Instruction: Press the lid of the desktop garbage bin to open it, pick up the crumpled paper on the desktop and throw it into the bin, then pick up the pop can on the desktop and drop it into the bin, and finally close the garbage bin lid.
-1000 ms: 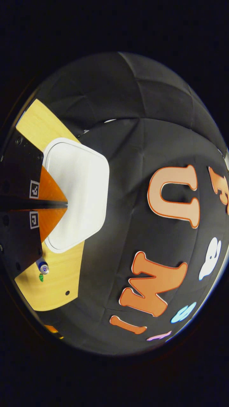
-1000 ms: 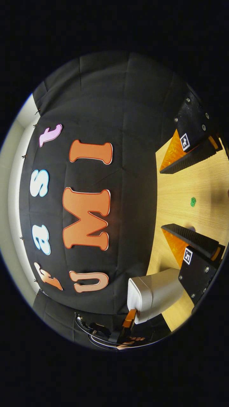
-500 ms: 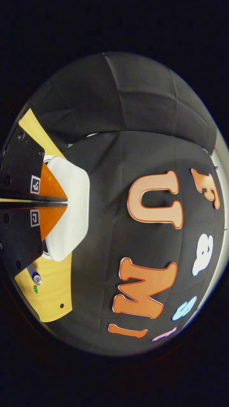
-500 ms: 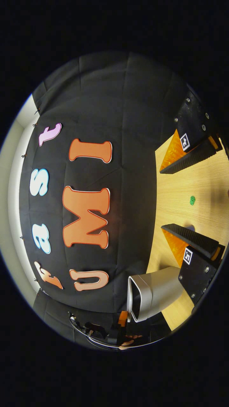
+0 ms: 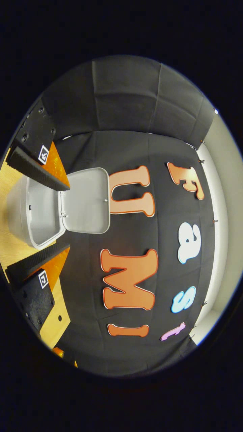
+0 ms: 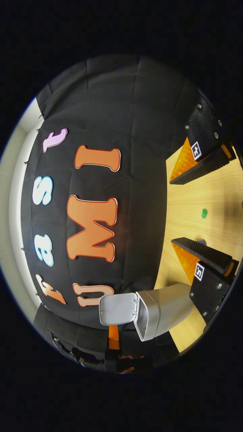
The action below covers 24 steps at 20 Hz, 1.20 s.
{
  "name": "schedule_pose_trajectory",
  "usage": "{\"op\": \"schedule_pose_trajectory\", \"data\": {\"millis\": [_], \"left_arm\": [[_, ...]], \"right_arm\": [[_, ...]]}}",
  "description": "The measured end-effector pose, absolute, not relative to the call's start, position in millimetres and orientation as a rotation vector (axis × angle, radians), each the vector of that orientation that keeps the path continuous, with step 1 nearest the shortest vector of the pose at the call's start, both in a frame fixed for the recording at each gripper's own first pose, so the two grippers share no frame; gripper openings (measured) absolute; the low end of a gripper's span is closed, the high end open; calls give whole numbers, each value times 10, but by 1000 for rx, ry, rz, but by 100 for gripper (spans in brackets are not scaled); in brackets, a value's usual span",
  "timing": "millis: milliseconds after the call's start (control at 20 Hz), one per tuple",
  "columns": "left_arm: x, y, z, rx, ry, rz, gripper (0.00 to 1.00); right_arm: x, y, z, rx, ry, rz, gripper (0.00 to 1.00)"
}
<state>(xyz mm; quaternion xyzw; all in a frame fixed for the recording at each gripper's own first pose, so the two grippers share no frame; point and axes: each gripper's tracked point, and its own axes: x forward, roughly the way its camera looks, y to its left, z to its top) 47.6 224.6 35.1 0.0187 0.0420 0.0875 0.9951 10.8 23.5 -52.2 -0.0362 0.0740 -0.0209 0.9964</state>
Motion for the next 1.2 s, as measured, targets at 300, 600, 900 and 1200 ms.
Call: {"op": "schedule_pose_trajectory", "data": {"millis": [300,600,900,1200], "left_arm": [[123,1899,868,54,-65,161,99],[-171,1582,861,1,-62,147,99],[-317,1350,714,-11,-31,125,99],[-467,1112,776,16,-34,113,99]], "right_arm": [[196,226,-592,-61,154,-34,94],[322,270,-779,-43,168,-1,94],[506,251,-1186,-51,188,27,94],[757,216,-1930,-70,287,38,94]]}}
